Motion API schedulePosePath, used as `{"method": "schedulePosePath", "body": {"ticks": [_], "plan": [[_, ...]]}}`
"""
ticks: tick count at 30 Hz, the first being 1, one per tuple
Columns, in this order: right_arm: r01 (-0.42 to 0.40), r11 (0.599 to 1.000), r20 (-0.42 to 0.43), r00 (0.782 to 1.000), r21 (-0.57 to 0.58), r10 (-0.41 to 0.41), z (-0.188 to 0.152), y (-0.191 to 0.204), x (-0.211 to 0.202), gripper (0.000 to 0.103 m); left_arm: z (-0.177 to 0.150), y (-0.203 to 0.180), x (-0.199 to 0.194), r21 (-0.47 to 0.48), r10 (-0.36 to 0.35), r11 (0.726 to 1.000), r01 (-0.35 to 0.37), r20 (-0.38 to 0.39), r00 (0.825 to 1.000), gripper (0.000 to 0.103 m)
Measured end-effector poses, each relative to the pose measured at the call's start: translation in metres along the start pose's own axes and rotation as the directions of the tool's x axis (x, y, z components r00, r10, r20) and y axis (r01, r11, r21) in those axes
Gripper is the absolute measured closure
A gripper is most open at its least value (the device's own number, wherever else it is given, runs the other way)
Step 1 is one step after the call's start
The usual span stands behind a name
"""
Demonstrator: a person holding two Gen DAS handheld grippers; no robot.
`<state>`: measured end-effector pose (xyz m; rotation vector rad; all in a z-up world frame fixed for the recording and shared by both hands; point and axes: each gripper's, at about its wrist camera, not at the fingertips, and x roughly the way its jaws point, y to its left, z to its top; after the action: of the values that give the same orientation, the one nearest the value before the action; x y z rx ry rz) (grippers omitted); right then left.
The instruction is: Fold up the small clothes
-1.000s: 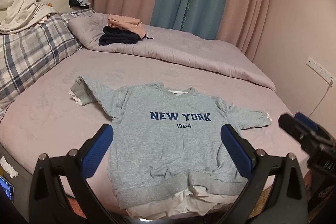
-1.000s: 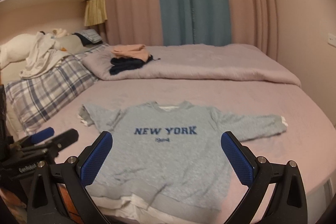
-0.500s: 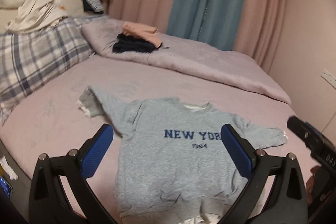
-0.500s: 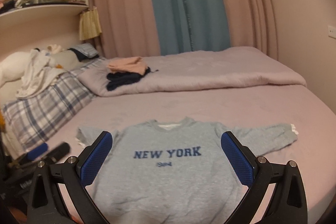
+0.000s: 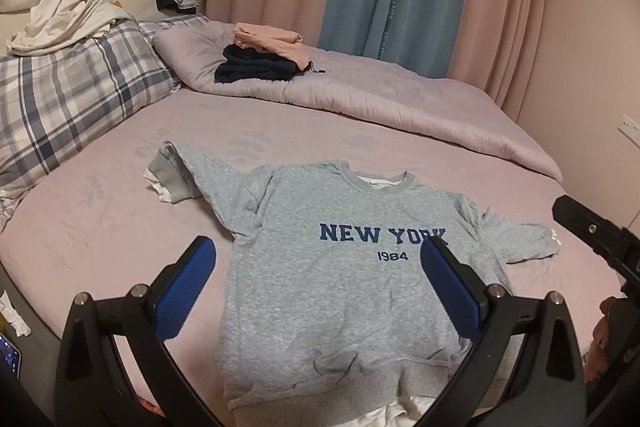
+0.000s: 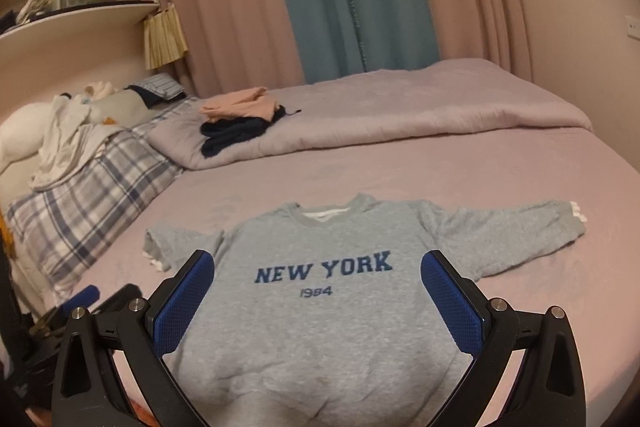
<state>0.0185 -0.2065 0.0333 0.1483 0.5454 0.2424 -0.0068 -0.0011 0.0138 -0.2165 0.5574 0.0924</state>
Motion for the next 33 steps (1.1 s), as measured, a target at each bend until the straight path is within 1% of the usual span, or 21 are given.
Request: {"method": "schedulePosePath", "body": {"ticks": [4, 8, 12, 14, 17, 22, 25, 29, 31, 33], "plan": [[0.021, 0.999, -0.013, 1.000, 0.043, -0.020, 0.001, -0.009, 0.004, 0.001, -0.003, 0.002, 0.007, -0.016, -0.012, 1.000, 0.012, -0.025, 1.000, 0.001], [0.031, 0.998, -0.010, 0.999, 0.048, -0.031, -0.001, -0.009, 0.005, 0.001, -0.007, 0.003, 0.015, -0.030, -0.013, 0.999, 0.012, -0.049, 0.999, 0.001], [0.018, 0.999, -0.013, 1.000, 0.037, -0.017, -0.003, -0.009, 0.007, 0.001, -0.009, 0.004, 0.020, -0.037, -0.016, 0.999, 0.014, -0.063, 0.998, 0.001], [0.007, 1.000, -0.026, 1.000, 0.030, -0.006, -0.006, -0.008, 0.012, 0.001, -0.011, 0.004, 0.023, -0.039, -0.009, 0.999, 0.006, -0.070, 0.998, 0.001], [0.013, 0.999, -0.045, 0.999, 0.029, -0.011, -0.008, -0.011, 0.019, 0.001, -0.011, 0.003, 0.027, -0.039, -0.006, 0.999, 0.003, -0.078, 0.997, 0.001], [-0.006, 0.999, -0.049, 0.999, 0.036, 0.008, -0.011, -0.016, 0.025, 0.001, -0.009, 0.003, 0.036, -0.043, 0.011, 0.999, -0.015, -0.082, 0.997, 0.001], [0.000, 0.999, -0.069, 0.998, 0.050, 0.004, -0.012, -0.021, 0.034, 0.001, -0.007, 0.002, 0.044, -0.041, 0.005, 0.999, -0.009, -0.093, 0.996, 0.001], [-0.009, 0.998, -0.085, 0.996, 0.066, 0.014, -0.014, -0.027, 0.048, 0.001, 0.001, 0.000, 0.058, -0.026, 0.018, 0.999, -0.021, -0.106, 0.994, 0.001], [0.001, 0.999, -0.083, 0.997, 0.044, 0.003, -0.011, -0.026, 0.052, 0.001, 0.007, -0.001, 0.063, -0.029, 0.004, 1.000, -0.008, -0.106, 0.994, 0.001], [-0.010, 1.000, -0.084, 0.996, 0.020, 0.012, -0.003, -0.022, 0.056, 0.001, 0.018, -0.004, 0.067, -0.044, -0.026, 0.999, 0.020, -0.120, 0.992, 0.002]]}}
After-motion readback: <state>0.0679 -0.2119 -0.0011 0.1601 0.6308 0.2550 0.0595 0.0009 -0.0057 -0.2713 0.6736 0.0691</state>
